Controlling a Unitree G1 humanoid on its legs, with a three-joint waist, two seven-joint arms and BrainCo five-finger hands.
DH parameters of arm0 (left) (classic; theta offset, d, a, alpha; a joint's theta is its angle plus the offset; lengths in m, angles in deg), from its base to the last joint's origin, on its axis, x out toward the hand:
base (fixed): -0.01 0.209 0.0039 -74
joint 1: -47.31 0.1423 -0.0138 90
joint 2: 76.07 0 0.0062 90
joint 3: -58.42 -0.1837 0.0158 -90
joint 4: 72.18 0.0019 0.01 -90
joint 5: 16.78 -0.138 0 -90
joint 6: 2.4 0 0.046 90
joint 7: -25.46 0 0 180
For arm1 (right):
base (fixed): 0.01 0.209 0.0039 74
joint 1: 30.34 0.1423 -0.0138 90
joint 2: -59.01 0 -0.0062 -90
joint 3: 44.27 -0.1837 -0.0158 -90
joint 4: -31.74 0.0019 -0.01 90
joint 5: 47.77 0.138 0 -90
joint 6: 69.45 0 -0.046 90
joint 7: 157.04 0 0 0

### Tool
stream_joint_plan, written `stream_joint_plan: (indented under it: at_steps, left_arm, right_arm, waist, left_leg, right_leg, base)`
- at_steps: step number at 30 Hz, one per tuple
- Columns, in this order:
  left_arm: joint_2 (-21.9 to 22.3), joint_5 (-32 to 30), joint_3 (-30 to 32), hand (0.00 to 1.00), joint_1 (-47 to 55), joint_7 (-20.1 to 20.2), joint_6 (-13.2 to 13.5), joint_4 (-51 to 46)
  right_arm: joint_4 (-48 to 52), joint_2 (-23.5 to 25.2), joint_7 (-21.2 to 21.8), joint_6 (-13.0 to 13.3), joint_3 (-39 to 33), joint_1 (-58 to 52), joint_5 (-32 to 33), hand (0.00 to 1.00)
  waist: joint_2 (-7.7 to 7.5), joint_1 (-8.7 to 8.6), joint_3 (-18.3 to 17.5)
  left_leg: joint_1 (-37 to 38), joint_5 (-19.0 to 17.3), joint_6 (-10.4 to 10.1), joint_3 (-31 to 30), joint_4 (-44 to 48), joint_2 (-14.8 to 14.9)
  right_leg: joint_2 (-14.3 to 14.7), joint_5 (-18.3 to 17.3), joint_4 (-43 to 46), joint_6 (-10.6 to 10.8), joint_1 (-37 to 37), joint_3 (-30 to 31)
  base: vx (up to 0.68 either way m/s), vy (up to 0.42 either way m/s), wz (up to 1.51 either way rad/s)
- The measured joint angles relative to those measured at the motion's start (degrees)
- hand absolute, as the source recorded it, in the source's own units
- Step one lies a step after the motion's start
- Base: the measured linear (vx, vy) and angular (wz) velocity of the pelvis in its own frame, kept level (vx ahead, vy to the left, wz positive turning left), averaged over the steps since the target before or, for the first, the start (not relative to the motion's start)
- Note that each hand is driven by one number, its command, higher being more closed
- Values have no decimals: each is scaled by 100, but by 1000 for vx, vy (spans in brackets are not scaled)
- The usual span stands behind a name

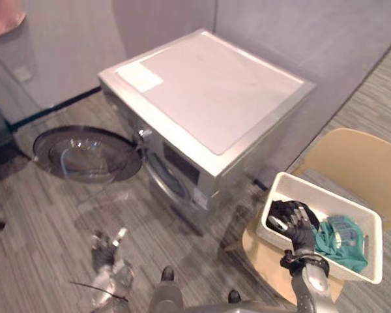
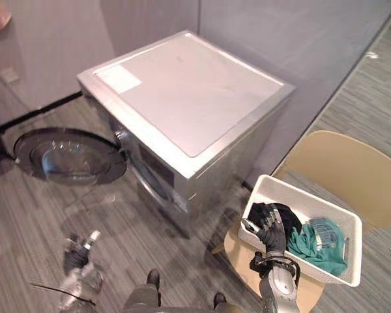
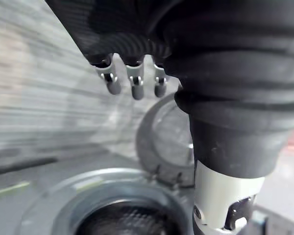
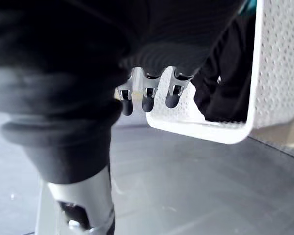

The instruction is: Pick up the laundry basket with both hands and put the clothes into the washing machine.

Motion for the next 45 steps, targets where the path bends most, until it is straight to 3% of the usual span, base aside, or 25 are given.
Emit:
stream_joint_plan:
  at_steps: [2, 6, 9, 12, 20, 25, 32, 40, 45]
  left_arm:
    - [11, -62, -3, 0, 0, 75, -125, 693]
    - [12, -557, 193, 0, -21, 169, -301, 1677]
    - [5, -1043, 718, 0, -100, 217, -444, 2135]
    - [-241, -1587, 688, 0, -311, 212, -585, 2516]
    - [-273, -1721, -118, 0, -655, 236, -567, 2594]
    - [-256, -1691, -768, 0, -890, 256, -476, 2487]
    - [-277, -1685, -966, 0, -871, 228, -419, 2464]
    - [-279, -1685, -969, 0, -882, 205, -413, 2459]
    - [-277, -1665, -972, 0, -949, 142, -323, 2386]
  right_arm:
    - [-13, -3, -11, 0, 22, 70, -1, 0]
    - [-169, -115, 15, -2, 54, 269, -195, 0]
    - [-613, -332, 36, -25, 63, 612, -378, 0]
    - [-1393, -624, 56, -121, 142, 1071, -649, 0]
    - [-2341, -1087, 160, -323, 146, 1710, -1174, 0]
    - [-2832, -1236, 128, -417, 99, 2255, -1601, 0]
    - [-3359, -1416, -143, -515, -197, 2888, -1992, 0]
    - [-3448, -1525, -374, -556, -428, 3117, -2390, 0]
    - [-3446, -1666, -489, -632, -947, 3357, -2467, 0]
  waist:
    - [-3, -85, -72]
    - [-50, -86, -181]
    - [-68, -88, -311]
    - [-46, -91, -404]
    - [182, -92, -339]
    - [364, -129, -57]
    - [519, -106, 233]
    - [546, -105, 423]
    - [535, -120, 573]
  left_leg:
    - [170, -1, 0, 138, -80, 49]
    - [410, -3, -3, 376, -231, 102]
    - [505, 29, -16, 451, -425, 92]
    - [570, 166, -30, 422, -678, 25]
    - [498, 374, 56, 218, -1007, -180]
    - [372, 475, 96, 13, -1019, -260]
    - [168, 566, 139, 9, -1028, -316]
    - [-5, 601, 136, 114, -1022, -318]
    - [-126, 617, 140, 177, -1010, -323]
  right_leg:
    - [20, -2, 1, 2, 50, 143]
    - [69, -2, 12, 3, 86, 380]
    - [65, 1, -13, 0, 71, 431]
    - [45, 12, -91, -8, 76, 408]
    - [-129, 33, -217, 1, 50, 221]
    - [-193, 30, -176, 5, 1, 63]
    - [-230, -7, 60, 58, -330, 82]
    - [-237, -75, 351, 128, -660, 201]
    - [-245, -112, 549, 130, -903, 269]
  base:
    - [38, -25, -36]
    - [17, -19, -33]
    - [12, -9, -8]
    - [22, -13, 5]
    - [31, 9, 16]
    - [0, 4, 17]
    - [-59, -5, 1]
    - [-31, -12, -6]
    - [-16, -13, -6]
